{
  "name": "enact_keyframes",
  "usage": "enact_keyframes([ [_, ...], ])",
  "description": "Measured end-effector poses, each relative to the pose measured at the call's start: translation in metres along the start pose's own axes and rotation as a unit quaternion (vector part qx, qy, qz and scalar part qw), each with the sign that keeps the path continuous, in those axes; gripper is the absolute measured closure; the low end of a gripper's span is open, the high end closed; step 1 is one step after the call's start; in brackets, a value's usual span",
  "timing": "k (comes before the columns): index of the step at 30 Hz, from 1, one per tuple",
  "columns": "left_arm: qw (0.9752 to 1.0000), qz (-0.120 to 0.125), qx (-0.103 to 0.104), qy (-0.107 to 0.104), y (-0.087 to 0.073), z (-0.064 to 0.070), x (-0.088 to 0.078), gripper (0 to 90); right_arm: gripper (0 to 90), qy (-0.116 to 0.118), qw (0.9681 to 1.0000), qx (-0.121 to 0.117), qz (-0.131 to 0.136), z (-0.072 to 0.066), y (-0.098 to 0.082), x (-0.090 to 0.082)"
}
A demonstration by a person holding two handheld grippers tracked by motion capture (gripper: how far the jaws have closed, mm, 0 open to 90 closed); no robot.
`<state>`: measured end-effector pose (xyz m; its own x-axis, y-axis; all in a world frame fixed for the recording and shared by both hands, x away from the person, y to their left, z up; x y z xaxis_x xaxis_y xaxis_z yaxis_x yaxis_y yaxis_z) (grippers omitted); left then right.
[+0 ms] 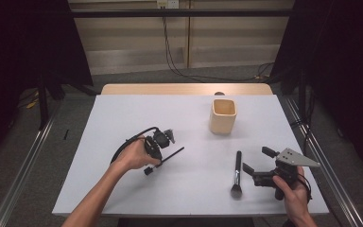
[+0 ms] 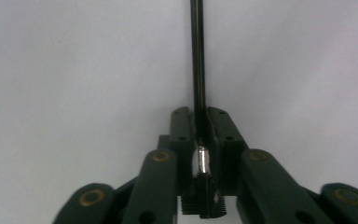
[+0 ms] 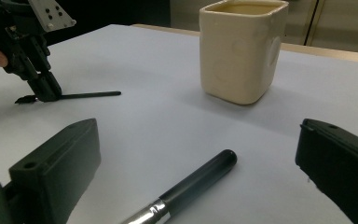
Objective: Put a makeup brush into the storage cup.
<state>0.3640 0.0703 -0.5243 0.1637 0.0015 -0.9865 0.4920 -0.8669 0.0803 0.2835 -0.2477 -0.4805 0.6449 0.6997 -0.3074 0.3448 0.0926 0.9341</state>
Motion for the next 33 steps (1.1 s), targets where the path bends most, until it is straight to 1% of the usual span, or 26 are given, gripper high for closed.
enact_keyframes([
  [1,1.0000,0.005,-0.004,0.000,0.000,0.001,0.000,85.1,0.0,0.000,1.0000,-0.001,0.000,0.000,0.000,0.000],
  [3,1.0000,0.005,-0.005,0.001,0.000,0.001,0.000,85.6,0.0,-0.001,1.0000,0.000,0.000,0.000,0.000,0.000],
  [10,1.0000,0.005,-0.005,0.002,0.000,0.001,0.000,85.7,0.0,0.000,1.0000,-0.002,-0.002,0.001,0.000,0.001],
  [13,1.0000,0.007,-0.002,0.000,0.000,0.000,0.000,85.8,0.0,0.000,1.0000,-0.001,-0.001,0.000,0.000,0.000],
  [16,0.9999,0.011,-0.005,-0.007,-0.001,-0.001,-0.001,85.8,0.0,0.000,1.0000,-0.001,-0.001,0.001,0.000,0.000],
  [18,0.9998,0.016,-0.011,-0.010,-0.002,-0.001,-0.001,85.8,0.0,-0.001,1.0000,0.000,-0.001,0.001,0.000,0.000],
  [19,0.9997,0.019,-0.011,-0.013,-0.002,-0.002,-0.001,85.8,0.0,-0.001,1.0000,0.000,-0.001,0.001,0.000,0.000],
  [22,0.9990,0.029,-0.022,-0.024,-0.003,-0.003,-0.001,85.9,0.0,-0.001,1.0000,-0.001,-0.002,0.001,-0.001,0.000],
  [23,0.9987,0.033,-0.029,-0.026,-0.003,-0.003,-0.001,85.9,0.0,-0.002,1.0000,-0.002,-0.002,0.001,0.000,0.001],
  [25,0.9984,0.035,-0.032,-0.030,-0.004,-0.004,-0.001,85.9,0.0,-0.002,1.0000,-0.002,-0.002,0.001,-0.001,0.001],
  [26,0.9980,0.039,-0.037,-0.033,-0.004,-0.005,-0.001,85.8,0.0,-0.001,1.0000,-0.002,-0.002,0.001,0.000,0.001],
  [27,0.9979,0.040,-0.037,-0.035,-0.004,-0.005,-0.002,85.8,0.0,-0.002,1.0000,-0.002,-0.002,0.001,0.000,0.000],
  [30,0.9969,0.048,-0.047,-0.040,-0.006,-0.007,-0.003,85.9,0.0,-0.001,1.0000,0.000,0.001,0.001,0.000,0.000],
  [33,0.9953,0.066,-0.054,-0.047,-0.007,-0.010,-0.006,85.8,0.0,-0.002,1.0000,0.003,0.001,0.002,0.000,0.000],
])
Point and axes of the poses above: each handheld gripper's, and its own axes: x roughly forward along the jaws, y roughly out of its top, z roughly to its right, the point moved 8 cm from there along x, roughly forward along the jaws, and after that the axes turned 13 degrees about y, right-handed, at the moved point
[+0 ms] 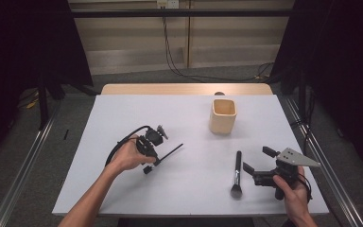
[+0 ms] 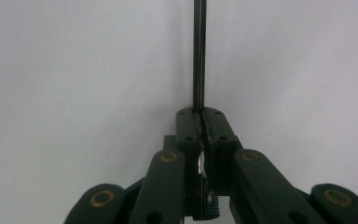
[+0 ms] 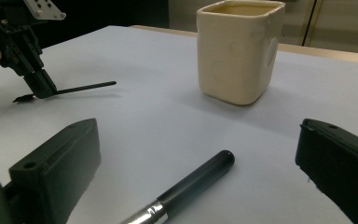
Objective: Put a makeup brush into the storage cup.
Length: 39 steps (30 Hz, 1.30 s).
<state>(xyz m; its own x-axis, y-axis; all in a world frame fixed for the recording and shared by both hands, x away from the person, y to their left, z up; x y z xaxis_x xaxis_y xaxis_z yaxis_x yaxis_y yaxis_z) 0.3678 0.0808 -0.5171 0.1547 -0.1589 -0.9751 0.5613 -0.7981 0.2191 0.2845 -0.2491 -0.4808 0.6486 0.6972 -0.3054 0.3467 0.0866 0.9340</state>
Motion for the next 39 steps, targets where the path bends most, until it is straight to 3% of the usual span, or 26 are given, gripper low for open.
enact_keyframes([
  [9,0.9978,0.061,-0.024,-0.012,0.003,-0.002,-0.014,85.8,0.0,0.000,1.0000,-0.002,-0.001,0.000,0.000,0.001],
  [14,0.9940,0.096,-0.049,-0.017,0.004,-0.006,-0.020,85.8,0.0,0.000,1.0000,-0.003,-0.001,0.000,0.000,0.000],
  [24,0.9860,0.151,-0.068,-0.016,0.001,-0.013,-0.032,85.9,0.0,-0.001,1.0000,-0.003,0.000,0.000,0.000,0.001],
  [27,0.9823,0.171,-0.074,-0.016,0.001,-0.013,-0.035,85.8,0.0,-0.001,1.0000,-0.003,0.000,-0.001,0.000,0.001],
  [31,0.9824,0.172,-0.072,-0.016,-0.003,-0.012,-0.034,85.8,0.0,-0.001,1.0000,-0.001,0.001,-0.001,0.000,0.001],
  [32,0.9807,0.179,-0.076,-0.014,-0.003,-0.011,-0.034,85.8,0.0,0.000,1.0000,0.000,0.001,-0.001,0.000,0.001],
  [33,0.9806,0.182,-0.073,-0.014,-0.003,-0.011,-0.035,85.8,0.0,0.000,1.0000,0.000,0.000,-0.001,0.000,0.001],
  [35,0.9761,0.201,-0.082,-0.009,-0.003,-0.012,-0.037,85.8,0.0,0.000,1.0000,-0.002,0.000,-0.001,0.000,0.001],
  [39,0.9700,0.227,-0.087,0.000,-0.004,-0.016,-0.040,85.8,0.0,-0.001,1.0000,-0.001,0.001,-0.001,0.000,0.001],
])
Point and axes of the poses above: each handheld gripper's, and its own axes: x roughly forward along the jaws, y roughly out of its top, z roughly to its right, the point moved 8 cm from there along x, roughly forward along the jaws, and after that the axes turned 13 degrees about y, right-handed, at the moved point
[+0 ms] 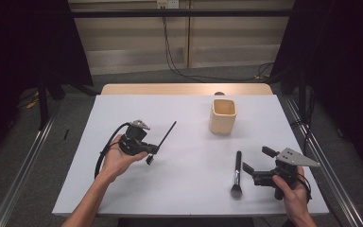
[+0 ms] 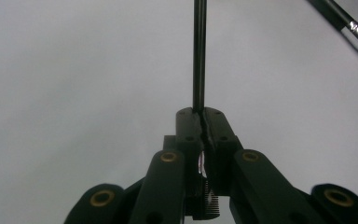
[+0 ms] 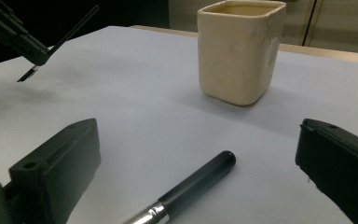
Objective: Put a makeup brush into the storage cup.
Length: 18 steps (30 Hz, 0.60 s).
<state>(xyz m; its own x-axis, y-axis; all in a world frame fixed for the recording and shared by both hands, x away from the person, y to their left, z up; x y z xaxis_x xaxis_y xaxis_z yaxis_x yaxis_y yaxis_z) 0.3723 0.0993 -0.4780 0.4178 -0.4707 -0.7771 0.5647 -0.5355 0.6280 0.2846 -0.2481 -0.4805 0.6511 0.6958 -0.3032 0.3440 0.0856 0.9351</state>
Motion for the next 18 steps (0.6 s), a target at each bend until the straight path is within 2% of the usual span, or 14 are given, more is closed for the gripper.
enact_keyframes([
  [6,0.9991,0.041,-0.004,-0.001,0.002,-0.002,-0.007,85.8,0.0,0.000,1.0000,0.001,0.001,0.000,0.000,0.000],
  [7,0.9985,0.055,-0.002,0.000,0.003,-0.002,-0.008,85.8,0.0,0.000,1.0000,0.001,0.001,0.000,0.000,0.000],
  [10,0.9973,0.074,-0.005,-0.001,0.004,-0.002,-0.012,85.8,0.0,-0.001,1.0000,0.000,0.003,0.000,0.000,0.000],
  [11,0.9977,0.068,-0.008,0.000,0.002,-0.003,-0.013,85.8,0.0,-0.001,1.0000,0.001,0.003,0.000,0.001,0.000],
  [13,0.9971,0.075,-0.010,0.005,0.001,-0.003,-0.016,85.8,0.0,-0.002,1.0000,0.002,0.005,0.000,0.001,0.000],
  [16,0.9956,0.093,-0.008,0.007,0.000,-0.003,-0.023,85.8,0.0,-0.002,1.0000,0.002,0.007,0.000,0.001,0.000],
  [18,0.9933,0.115,-0.010,0.002,0.001,-0.003,-0.029,85.8,0.0,-0.002,1.0000,0.002,0.007,0.000,0.001,0.000],
])
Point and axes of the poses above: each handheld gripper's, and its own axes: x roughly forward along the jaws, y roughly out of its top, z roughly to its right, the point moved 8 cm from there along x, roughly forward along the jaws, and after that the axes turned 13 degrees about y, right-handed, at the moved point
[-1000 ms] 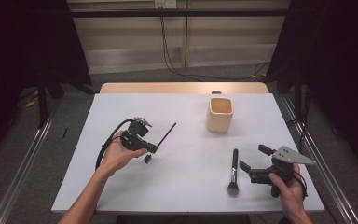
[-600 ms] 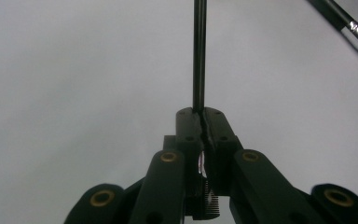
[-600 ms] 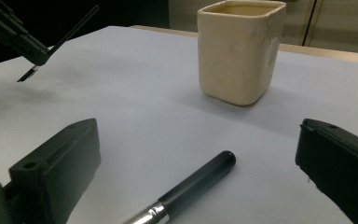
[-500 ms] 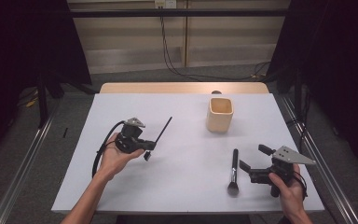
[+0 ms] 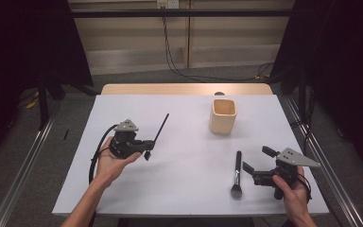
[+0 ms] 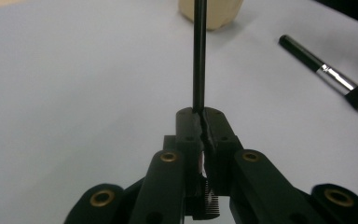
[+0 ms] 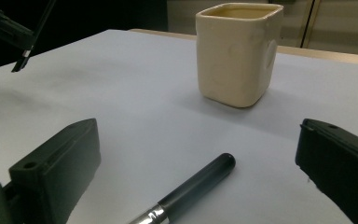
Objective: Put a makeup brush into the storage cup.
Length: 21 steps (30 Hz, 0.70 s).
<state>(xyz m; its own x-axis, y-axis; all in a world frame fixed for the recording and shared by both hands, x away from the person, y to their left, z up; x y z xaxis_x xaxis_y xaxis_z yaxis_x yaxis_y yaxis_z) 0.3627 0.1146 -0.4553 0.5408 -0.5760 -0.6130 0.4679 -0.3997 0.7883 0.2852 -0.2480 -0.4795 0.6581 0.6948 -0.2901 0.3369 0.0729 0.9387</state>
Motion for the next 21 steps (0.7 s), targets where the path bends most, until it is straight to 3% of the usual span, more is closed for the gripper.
enact_keyframes([
  [7,0.9988,0.038,0.011,-0.029,-0.004,0.009,-0.013,85.8,0.0,-0.001,1.0000,0.000,0.000,0.000,0.000,0.001],
  [14,0.9956,0.071,0.012,-0.061,-0.002,0.024,-0.024,85.7,0.0,0.002,1.0000,-0.001,0.001,-0.002,0.000,0.001],
  [21,0.9933,0.073,0.022,-0.087,-0.002,0.041,-0.020,85.8,0.0,0.008,1.0000,-0.004,0.002,-0.003,0.001,0.002],
])
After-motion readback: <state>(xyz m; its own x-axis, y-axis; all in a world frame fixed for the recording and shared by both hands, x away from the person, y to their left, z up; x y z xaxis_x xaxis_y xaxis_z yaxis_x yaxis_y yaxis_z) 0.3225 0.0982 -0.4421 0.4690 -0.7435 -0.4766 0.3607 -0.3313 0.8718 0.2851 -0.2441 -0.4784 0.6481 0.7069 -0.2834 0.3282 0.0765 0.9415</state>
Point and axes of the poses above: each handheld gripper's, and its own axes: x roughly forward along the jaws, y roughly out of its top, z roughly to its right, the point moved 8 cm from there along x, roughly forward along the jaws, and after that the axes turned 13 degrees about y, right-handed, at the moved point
